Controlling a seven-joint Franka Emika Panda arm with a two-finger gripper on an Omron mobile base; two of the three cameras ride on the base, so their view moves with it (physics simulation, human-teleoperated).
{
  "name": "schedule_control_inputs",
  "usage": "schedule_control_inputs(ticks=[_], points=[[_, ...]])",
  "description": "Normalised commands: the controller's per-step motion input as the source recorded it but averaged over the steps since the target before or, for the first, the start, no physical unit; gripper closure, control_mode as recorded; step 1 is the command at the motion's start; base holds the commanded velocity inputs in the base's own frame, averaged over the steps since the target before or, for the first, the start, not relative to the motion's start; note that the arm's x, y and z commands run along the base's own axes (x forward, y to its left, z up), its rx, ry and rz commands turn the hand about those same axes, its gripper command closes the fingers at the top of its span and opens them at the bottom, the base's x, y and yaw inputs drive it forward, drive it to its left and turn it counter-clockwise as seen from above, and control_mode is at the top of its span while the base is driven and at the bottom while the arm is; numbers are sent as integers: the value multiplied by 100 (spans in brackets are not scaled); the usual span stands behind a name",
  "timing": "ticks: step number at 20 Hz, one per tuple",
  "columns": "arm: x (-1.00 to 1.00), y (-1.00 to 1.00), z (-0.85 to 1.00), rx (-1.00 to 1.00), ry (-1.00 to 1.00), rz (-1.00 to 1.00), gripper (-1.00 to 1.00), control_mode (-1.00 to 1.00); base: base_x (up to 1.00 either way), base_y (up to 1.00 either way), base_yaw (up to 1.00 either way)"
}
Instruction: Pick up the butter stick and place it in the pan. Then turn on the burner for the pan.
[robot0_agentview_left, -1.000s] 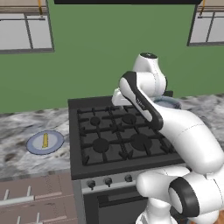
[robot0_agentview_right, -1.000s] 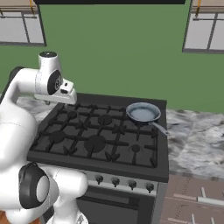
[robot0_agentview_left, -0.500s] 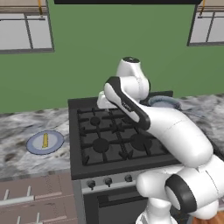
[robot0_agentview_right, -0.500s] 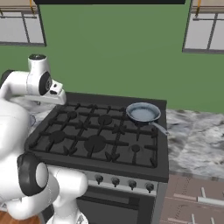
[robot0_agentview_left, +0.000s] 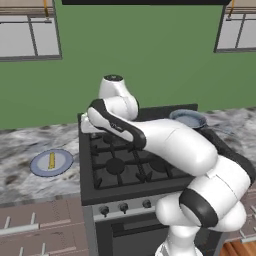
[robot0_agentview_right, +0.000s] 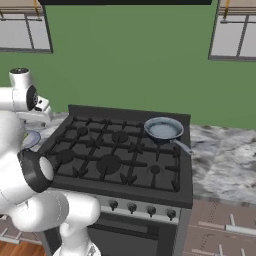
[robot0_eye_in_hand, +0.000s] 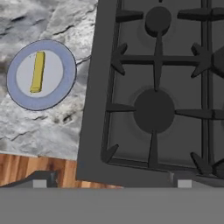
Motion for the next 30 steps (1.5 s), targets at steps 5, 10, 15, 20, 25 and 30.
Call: schedule_control_inputs(ticks=[5, 10, 15, 20, 25, 30], points=[[7, 98, -36, -11, 6, -2, -100, -100, 0, 0, 0], [26, 82, -37, -5, 0, -3, -100, -100, 0, 0, 0], [33, 58, -35, -5, 0, 0, -100, -100, 0, 0, 0], [35, 47, -40, -3, 0, 0, -100, -100, 0, 0, 0], [36, 39, -32, -1, 0, -4, -100, -100, 0, 0, 0], [36, 26, -31, 0, 0, -7, -100, -100, 0, 0, 0]])
